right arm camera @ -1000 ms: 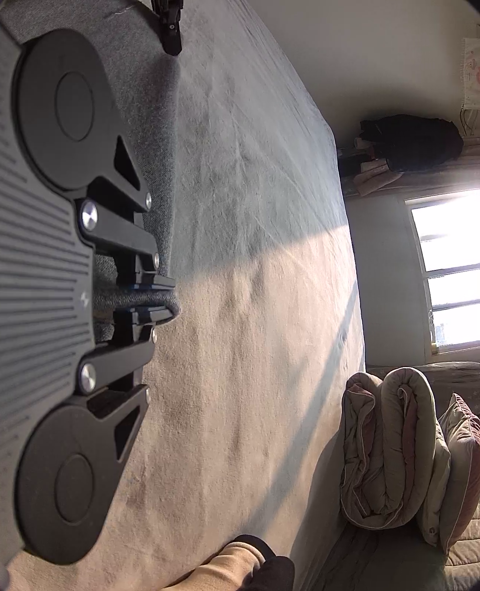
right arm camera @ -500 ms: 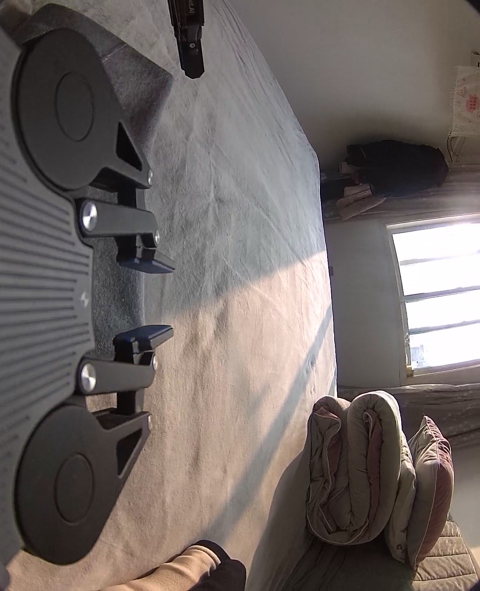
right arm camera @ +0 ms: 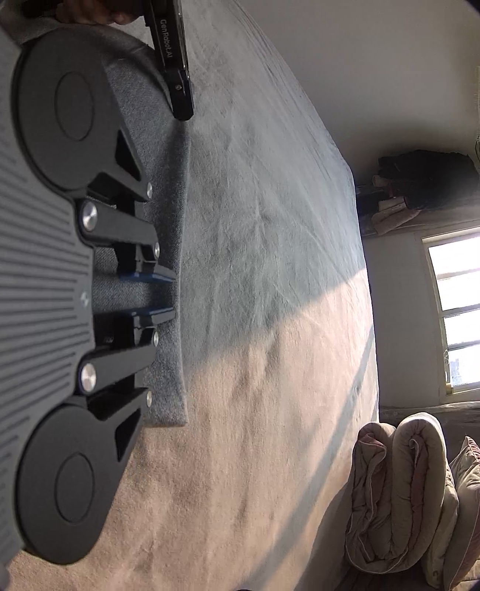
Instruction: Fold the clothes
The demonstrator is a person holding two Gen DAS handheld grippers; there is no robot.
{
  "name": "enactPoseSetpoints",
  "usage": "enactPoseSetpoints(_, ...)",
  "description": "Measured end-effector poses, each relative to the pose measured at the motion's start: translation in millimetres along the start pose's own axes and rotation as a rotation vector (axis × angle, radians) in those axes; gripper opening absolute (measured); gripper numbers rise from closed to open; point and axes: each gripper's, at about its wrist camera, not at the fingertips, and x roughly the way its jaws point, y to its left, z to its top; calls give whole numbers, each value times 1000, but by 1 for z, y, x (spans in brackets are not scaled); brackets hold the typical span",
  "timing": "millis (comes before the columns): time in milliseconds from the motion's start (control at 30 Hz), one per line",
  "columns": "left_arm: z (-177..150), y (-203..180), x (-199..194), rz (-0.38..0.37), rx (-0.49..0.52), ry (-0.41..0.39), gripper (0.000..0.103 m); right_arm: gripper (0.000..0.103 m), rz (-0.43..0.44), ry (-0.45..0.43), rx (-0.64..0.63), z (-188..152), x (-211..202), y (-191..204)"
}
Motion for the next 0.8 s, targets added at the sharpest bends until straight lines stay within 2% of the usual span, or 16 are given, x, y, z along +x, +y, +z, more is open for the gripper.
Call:
enactPoseSetpoints(67,3,7,-10,11,-24,10,10,27,-43,1,-7,1,-10,-5)
enactPoseSetpoints(133,5,16,-22,-4,-65,28,14,27,-50,7,12,2,-22,-12)
enactPoseSetpoints(200,6,26,-36,-63,-134,60,31,33,-30,12,57,2,-37,-20)
enactPoseSetpoints(233,7,31,-43,-98,-173,78,41,42,-25,11,82,2,-48,-24)
enactPoseSetpoints(267,7,37,-51,-133,-212,95,46,48,-19,9,106,1,-59,-28)
enactPoseSetpoints(333,4,46,-67,-147,-279,121,54,53,-14,20,151,-1,-75,-34)
enactPoseSetpoints(367,3,50,-75,-150,-311,133,60,53,-13,29,188,-3,-83,-38)
enactPoseSetpoints(500,-11,63,-101,-139,-439,219,64,53,3,49,323,-15,-113,-48)
enactPoseSetpoints(567,-20,65,-109,-126,-468,261,65,53,9,58,381,-21,-124,-49)
enactPoseSetpoints(700,-46,68,-125,-144,-530,269,69,53,43,95,520,-43,-142,-51)
enactPoseSetpoints(800,-69,71,-132,-180,-619,255,72,54,89,107,598,-61,-149,-50)
